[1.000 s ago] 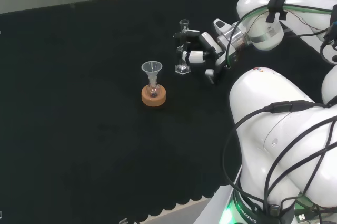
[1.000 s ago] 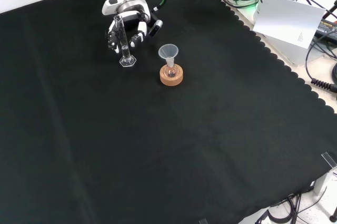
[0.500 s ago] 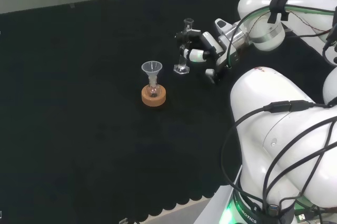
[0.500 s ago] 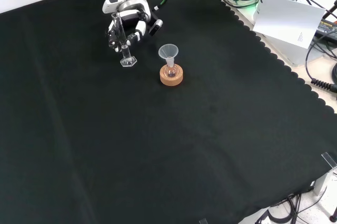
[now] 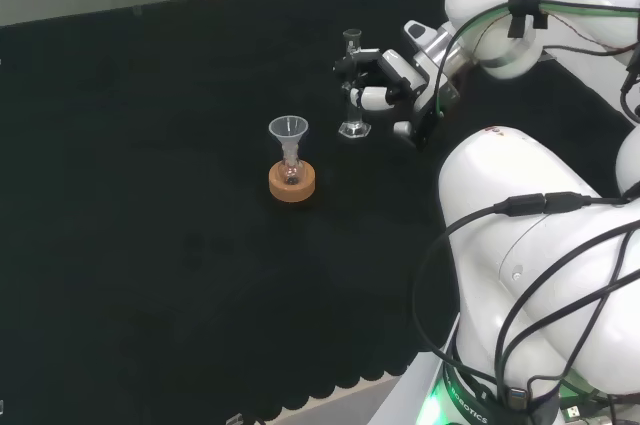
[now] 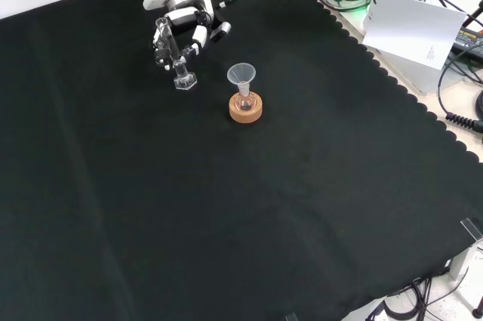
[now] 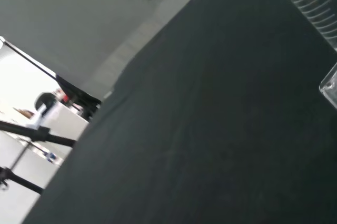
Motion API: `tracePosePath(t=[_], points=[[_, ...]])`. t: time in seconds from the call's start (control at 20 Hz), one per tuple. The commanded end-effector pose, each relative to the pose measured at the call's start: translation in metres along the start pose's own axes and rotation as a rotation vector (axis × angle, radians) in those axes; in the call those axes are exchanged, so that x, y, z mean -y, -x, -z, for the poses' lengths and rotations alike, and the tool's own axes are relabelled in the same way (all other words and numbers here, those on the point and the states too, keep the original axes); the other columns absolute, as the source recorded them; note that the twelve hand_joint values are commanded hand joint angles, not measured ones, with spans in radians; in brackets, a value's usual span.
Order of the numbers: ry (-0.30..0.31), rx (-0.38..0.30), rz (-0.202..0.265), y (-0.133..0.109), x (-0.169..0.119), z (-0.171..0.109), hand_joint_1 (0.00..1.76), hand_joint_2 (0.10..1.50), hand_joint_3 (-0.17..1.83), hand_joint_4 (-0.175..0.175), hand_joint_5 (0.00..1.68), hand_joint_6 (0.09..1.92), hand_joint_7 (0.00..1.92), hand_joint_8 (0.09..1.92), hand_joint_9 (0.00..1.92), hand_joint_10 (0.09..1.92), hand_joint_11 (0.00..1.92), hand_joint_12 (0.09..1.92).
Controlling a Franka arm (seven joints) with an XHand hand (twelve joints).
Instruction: Pick up the graduated cylinder.
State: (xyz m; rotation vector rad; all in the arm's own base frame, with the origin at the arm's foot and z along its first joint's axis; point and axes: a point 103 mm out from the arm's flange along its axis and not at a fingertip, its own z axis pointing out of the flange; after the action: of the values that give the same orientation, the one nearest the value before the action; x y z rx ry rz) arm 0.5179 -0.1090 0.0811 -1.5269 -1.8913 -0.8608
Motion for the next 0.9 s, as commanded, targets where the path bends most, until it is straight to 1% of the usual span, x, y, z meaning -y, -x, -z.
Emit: tracePosePath(t=[0.05, 0.1, 0.2, 0.25, 0.3, 0.35, 0.4, 0.55, 0.75, 0.9], points=[[-0.057, 0.139, 0.014, -0.013, -0.005, 0.018, 1.15, 0.98, 0.55, -0.039, 0.85, 0.52, 0.92, 0.57, 1.27, 0.12, 1.12, 0.86], [-0.064, 0.149, 0.016, -0.014, -0.005, 0.020, 1.16, 0.97, 0.55, -0.037, 0.88, 0.50, 0.95, 0.55, 1.29, 0.10, 1.13, 0.85], [-0.084, 0.194, 0.020, -0.018, -0.005, 0.025, 1.17, 0.96, 0.55, -0.036, 0.95, 0.45, 1.01, 0.50, 1.33, 0.09, 1.17, 0.83], [-0.096, 0.212, 0.021, -0.020, -0.005, 0.027, 1.15, 1.02, 0.39, -0.082, 0.93, 0.69, 1.04, 0.48, 1.35, 0.09, 1.19, 0.81], [-0.103, 0.224, 0.022, -0.022, -0.005, 0.029, 1.14, 1.08, 0.23, -0.119, 0.90, 0.90, 1.06, 0.46, 1.36, 0.09, 1.20, 0.81], [-0.109, 0.237, 0.021, -0.024, -0.005, 0.031, 1.13, 1.12, 0.13, -0.140, 0.89, 1.03, 1.08, 0.45, 1.38, 0.09, 1.21, 0.81], [-0.112, 0.249, 0.018, -0.027, -0.005, 0.032, 1.13, 1.14, 0.07, -0.150, 0.88, 1.09, 1.09, 0.45, 1.39, 0.09, 1.22, 0.81], [-0.142, 0.288, 0.016, -0.036, -0.003, 0.037, 1.13, 1.16, 0.01, -0.158, 0.89, 1.12, 1.12, 0.44, 1.41, 0.09, 1.24, 0.81], [-0.179, 0.321, 0.012, -0.048, 0.000, 0.042, 1.14, 1.16, 0.00, -0.164, 0.90, 1.11, 1.13, 0.42, 1.42, 0.09, 1.25, 0.80], [-0.216, 0.358, 0.008, -0.058, 0.003, 0.046, 1.14, 1.16, 0.00, -0.164, 0.90, 1.11, 1.14, 0.42, 1.42, 0.09, 1.25, 0.80]])
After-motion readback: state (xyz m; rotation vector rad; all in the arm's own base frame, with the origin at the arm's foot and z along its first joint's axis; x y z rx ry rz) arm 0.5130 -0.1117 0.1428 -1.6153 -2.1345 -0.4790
